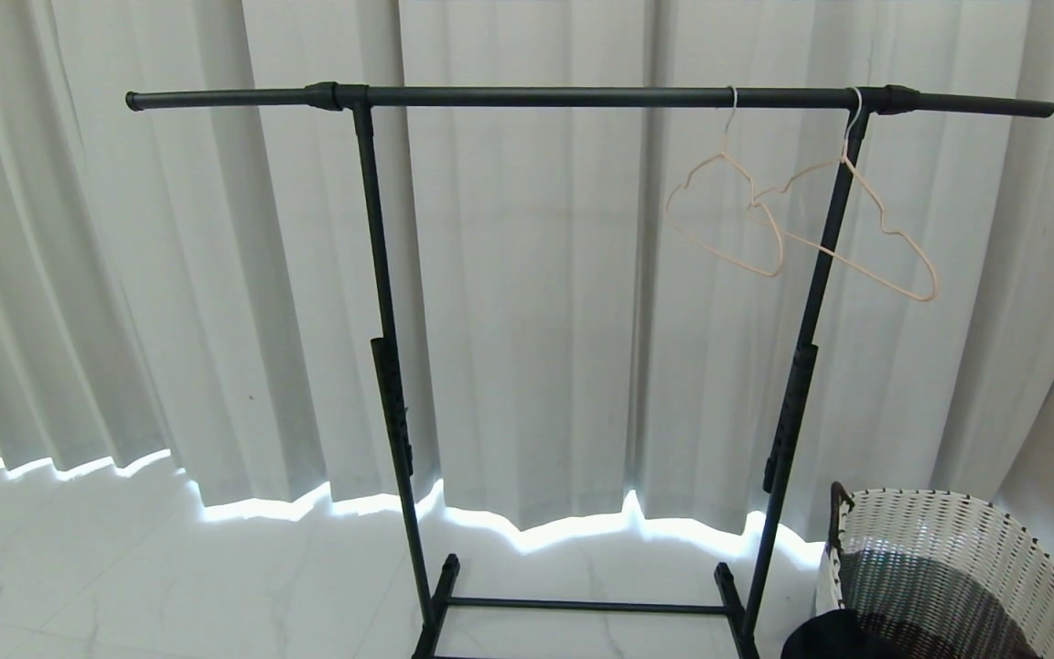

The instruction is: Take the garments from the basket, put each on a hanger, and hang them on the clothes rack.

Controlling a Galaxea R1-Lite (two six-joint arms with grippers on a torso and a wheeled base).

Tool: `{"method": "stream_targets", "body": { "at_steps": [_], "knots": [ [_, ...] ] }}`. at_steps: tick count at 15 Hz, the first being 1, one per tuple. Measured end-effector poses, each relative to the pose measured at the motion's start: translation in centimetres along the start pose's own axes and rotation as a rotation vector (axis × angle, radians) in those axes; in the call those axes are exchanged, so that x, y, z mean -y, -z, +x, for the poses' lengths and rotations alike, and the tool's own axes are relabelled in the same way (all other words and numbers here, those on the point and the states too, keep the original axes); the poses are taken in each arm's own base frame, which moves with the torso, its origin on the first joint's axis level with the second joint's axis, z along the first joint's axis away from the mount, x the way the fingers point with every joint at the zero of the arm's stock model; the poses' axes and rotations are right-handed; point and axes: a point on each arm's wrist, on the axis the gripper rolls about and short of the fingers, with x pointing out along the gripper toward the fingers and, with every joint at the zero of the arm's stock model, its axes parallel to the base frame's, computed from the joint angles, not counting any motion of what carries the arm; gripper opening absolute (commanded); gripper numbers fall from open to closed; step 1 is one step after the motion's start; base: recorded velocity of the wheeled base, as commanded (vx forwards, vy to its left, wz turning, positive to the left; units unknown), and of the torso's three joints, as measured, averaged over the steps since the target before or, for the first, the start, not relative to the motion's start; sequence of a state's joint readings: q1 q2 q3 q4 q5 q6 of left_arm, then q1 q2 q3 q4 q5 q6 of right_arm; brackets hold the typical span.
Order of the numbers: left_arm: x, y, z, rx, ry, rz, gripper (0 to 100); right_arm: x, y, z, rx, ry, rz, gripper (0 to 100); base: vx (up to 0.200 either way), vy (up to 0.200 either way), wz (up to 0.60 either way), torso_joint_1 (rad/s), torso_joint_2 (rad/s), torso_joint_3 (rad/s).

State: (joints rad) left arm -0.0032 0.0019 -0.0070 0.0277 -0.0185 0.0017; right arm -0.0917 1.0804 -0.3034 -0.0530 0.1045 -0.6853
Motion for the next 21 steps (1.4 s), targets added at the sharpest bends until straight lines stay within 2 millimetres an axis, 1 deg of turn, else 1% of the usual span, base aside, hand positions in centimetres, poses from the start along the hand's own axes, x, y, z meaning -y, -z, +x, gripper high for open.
{"method": "stream_targets", "body": {
  "at_steps": [2,3,4,5,8,11,14,18,21],
  "knots": [
    [0.0,0.0,0.0,0.000,0.000,0.000,100,0.9,-0.1,3.4,-0.078,-0.034,-0.086,100,0.000,0.000,0.00,0.000,0.00,0.000],
    [0.0,0.0,0.0,0.000,0.000,0.000,100,0.9,0.1,5.1,-0.106,-0.063,-0.125,100,0.000,0.000,0.00,0.000,0.00,0.000],
    [0.0,0.0,0.0,0.000,0.000,0.000,100,0.6,0.3,6.3,-0.124,-0.104,-0.158,100,0.000,0.000,0.00,0.000,0.00,0.000],
    [0.0,0.0,0.0,0.000,0.000,0.000,100,-0.2,0.7,7.3,-0.155,-0.168,-0.185,100,0.000,0.000,0.00,0.000,0.00,0.000],
    [0.0,0.0,0.0,0.000,0.000,0.000,100,-1.7,1.4,8.8,-0.219,-0.275,-0.216,100,0.000,0.000,0.00,0.000,0.00,0.000],
    [0.0,0.0,0.0,0.000,0.000,0.000,100,-2.0,1.6,9.9,-0.247,-0.303,-0.217,100,0.000,0.000,0.00,0.000,0.00,0.000],
    [0.0,0.0,0.0,0.000,0.000,0.000,100,-1.9,1.6,11.5,-0.255,-0.274,-0.185,100,0.000,0.000,0.00,0.000,0.00,0.000],
    [0.0,0.0,0.0,0.000,0.000,0.000,100,-1.7,1.8,13.6,-0.283,-0.201,-0.188,100,0.000,0.000,0.00,0.000,0.00,0.000],
    [0.0,0.0,0.0,0.000,0.000,0.000,100,-2.0,2.3,14.1,-0.329,-0.207,-0.190,100,0.000,0.000,0.00,0.000,0.00,0.000]
  ]
}}
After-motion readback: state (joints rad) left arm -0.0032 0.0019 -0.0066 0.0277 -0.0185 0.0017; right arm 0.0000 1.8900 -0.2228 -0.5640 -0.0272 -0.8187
